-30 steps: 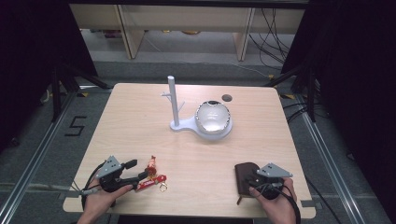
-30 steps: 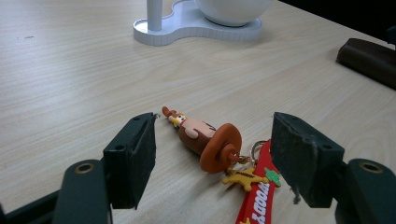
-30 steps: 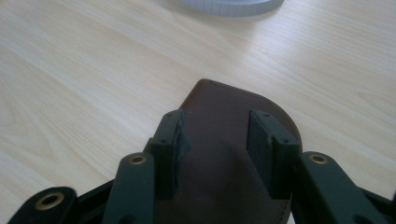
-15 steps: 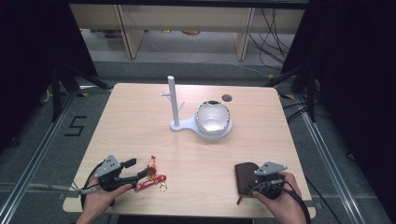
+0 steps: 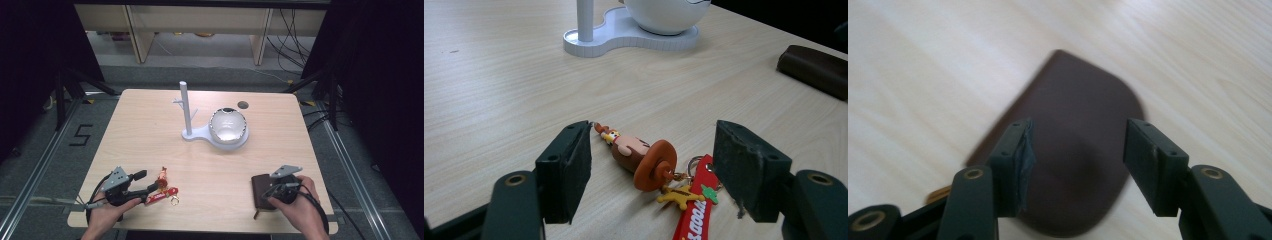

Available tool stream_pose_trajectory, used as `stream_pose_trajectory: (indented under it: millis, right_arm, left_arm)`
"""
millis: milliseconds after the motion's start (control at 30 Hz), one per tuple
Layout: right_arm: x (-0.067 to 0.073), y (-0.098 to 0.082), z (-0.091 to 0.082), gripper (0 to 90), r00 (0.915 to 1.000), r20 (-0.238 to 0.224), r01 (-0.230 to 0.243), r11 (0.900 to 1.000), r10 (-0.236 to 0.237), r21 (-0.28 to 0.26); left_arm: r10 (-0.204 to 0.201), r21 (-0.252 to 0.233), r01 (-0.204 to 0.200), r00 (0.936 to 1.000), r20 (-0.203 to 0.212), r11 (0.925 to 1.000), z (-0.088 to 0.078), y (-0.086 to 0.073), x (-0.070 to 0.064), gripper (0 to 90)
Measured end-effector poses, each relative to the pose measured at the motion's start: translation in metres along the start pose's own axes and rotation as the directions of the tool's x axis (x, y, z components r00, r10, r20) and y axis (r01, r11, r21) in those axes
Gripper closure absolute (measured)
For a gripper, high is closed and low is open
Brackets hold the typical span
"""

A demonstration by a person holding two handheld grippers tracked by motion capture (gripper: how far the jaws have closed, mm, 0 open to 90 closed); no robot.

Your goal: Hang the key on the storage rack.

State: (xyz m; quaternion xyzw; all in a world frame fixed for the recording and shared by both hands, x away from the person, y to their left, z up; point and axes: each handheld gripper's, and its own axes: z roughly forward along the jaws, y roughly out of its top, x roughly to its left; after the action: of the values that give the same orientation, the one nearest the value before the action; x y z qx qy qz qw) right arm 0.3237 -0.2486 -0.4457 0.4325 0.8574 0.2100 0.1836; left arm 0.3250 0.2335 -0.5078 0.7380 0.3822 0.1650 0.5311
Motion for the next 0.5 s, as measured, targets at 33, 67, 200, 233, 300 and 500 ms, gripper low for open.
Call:
stream_pose_trajectory:
  millis: [33,67,200,233,300,500]
  right_arm:
    - [-0.007,0.001,0.001,45.7,0.9998,-0.002,-0.019,1.000,0.019,0.016]
    - [-0.014,0.002,0.002,45.9,0.9993,-0.009,-0.035,0.999,0.036,0.030]
    - [-0.030,0.006,0.009,45.1,0.9923,-0.067,-0.098,0.991,0.104,0.089]
    - [-0.031,0.007,0.011,44.6,0.9880,-0.086,-0.121,0.989,0.129,0.084]
    - [-0.034,0.009,0.015,42.6,0.9783,-0.114,-0.161,0.981,0.173,0.105]
    - [-0.044,0.012,0.027,40.6,0.9628,-0.140,-0.208,0.965,0.231,0.162]
  left_arm:
    - [-0.002,-0.008,0.002,1.0000,0.008,1.0000,0.001,0.000,0.001,31.5]
    - [0.001,-0.008,0.000,1.0000,0.010,1.0000,0.001,0.000,0.001,31.5]
    - [-0.002,-0.006,0.002,1.0000,-0.001,1.0000,0.000,0.000,0.000,31.5]
    - [-0.003,-0.003,0.003,1.0000,-0.005,1.0000,0.000,0.001,0.000,31.5]
    - [-0.003,-0.007,0.003,1.0000,-0.003,1.0000,-0.001,0.001,0.000,31.5]
    - [-0.002,-0.005,0.002,1.0000,-0.004,1.0000,-0.001,0.001,0.000,31.5]
